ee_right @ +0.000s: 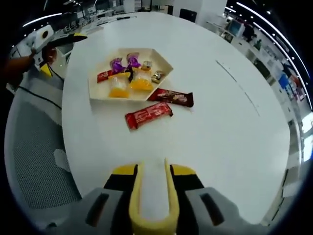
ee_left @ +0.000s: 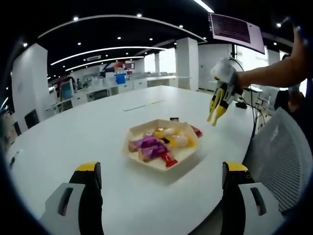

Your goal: Place the target food into the container with the food tongs after gripping and lifting it, then release it inside without dropping or visibly crushing the food.

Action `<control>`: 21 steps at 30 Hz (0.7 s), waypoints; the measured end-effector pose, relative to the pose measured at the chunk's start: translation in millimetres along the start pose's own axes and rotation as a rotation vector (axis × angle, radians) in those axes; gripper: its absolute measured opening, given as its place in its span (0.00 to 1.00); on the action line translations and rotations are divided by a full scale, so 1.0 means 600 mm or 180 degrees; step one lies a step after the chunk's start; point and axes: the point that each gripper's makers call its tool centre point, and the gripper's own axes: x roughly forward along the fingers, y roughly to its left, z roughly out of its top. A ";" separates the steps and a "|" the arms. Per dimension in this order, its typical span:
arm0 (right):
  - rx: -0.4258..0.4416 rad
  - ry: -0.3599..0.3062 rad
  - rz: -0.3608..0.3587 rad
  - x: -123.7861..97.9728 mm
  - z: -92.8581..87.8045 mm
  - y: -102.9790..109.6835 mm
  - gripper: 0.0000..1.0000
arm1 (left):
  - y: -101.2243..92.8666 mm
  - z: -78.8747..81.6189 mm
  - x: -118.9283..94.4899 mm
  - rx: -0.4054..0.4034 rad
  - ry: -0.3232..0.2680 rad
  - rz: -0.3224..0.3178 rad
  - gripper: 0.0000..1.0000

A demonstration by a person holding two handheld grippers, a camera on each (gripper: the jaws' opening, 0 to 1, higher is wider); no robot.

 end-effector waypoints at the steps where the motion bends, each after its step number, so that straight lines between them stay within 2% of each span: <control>1: -0.0017 0.0021 0.0036 0.004 0.002 0.002 0.24 | 0.001 0.000 0.000 0.0005 0.0001 0.0005 1.00; 6: -0.0130 0.0042 0.0059 0.020 0.014 0.010 0.25 | 0.005 -0.001 -0.001 -0.0027 -0.0003 0.0043 1.00; 10: -0.0102 -0.0067 0.0056 0.020 0.031 0.008 0.25 | 0.002 -0.002 -0.001 -0.0002 0.0012 0.0022 1.00; 15: -0.0054 -0.0123 0.0061 0.021 0.028 0.004 0.25 | 0.006 -0.001 -0.002 -0.0029 -0.0002 0.0040 1.00; 21: -0.0077 -0.0314 0.0107 0.020 0.035 0.004 0.25 | 0.003 -0.002 -0.001 -0.0018 0.0008 0.0019 1.00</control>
